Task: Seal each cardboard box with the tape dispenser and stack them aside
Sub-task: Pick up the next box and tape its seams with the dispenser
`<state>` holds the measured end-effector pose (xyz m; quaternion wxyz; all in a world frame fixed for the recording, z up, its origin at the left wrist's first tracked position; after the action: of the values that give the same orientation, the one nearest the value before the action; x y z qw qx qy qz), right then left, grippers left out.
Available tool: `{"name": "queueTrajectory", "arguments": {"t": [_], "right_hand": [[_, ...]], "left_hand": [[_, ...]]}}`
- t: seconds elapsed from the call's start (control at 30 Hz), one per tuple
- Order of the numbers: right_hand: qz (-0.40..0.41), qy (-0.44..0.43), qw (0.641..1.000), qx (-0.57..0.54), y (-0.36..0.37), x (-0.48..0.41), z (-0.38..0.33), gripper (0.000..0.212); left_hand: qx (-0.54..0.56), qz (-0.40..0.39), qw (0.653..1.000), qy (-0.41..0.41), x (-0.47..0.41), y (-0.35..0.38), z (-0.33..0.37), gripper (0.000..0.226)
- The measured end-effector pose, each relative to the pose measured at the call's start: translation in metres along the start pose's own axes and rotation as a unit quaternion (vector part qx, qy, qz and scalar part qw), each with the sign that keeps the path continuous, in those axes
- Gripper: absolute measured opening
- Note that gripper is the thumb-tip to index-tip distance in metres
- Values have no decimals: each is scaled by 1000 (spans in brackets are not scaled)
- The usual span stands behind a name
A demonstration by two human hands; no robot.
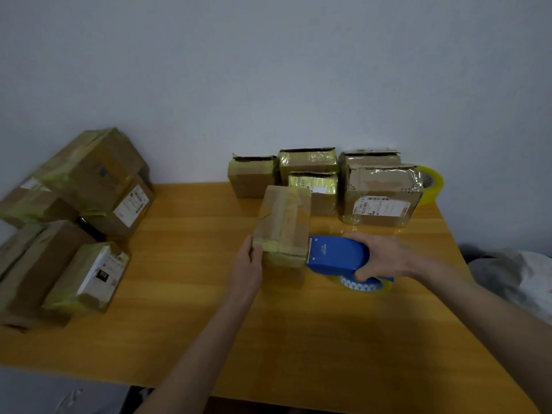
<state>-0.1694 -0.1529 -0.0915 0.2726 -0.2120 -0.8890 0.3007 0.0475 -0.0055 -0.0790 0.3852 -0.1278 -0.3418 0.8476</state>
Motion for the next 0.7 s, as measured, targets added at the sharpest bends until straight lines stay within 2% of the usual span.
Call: {"name": "queueTrajectory", "arguments": {"t": [0.17,0.23,0.3,0.33,0.43,0.5,0.7], "right_hand": [[-23,13,1000,11,22,-5,-2,73],[-26,11,999,22,26,-7,-3,74],[-25,4,999,35,28,-10,-7,76],[-19,-3,999,42,27,-11,-9,79],[-2,-30,998,56,21,-11,-11,90],[4,-48,998,36,19,-10,-11,89],[-16,-71,997,-22,19,-5,-12,84]], "left_hand": [[-62,-15,997,30,-4,-2,-15,43],[-164,-2,985,54,-6,-6,-14,44],[-280,50,949,138,0,-12,5,51],[-301,51,932,198,6,-6,20,56],[-388,-56,863,320,21,40,38,58],[-443,-85,830,328,21,52,26,55],[-457,-95,818,338,20,45,12,59]]}}
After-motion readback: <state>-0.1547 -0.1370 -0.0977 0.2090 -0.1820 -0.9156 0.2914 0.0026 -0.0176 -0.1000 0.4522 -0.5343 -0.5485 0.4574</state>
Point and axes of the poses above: each hand's wrist, its own x-axis away from the middle knuckle, its own y-axis out of the palm, z = x × y, the point moved 10 cm from there along -x, towards the middle knuckle, and after that the axes turned 13 degrees about -x, right-handed, at the moved point
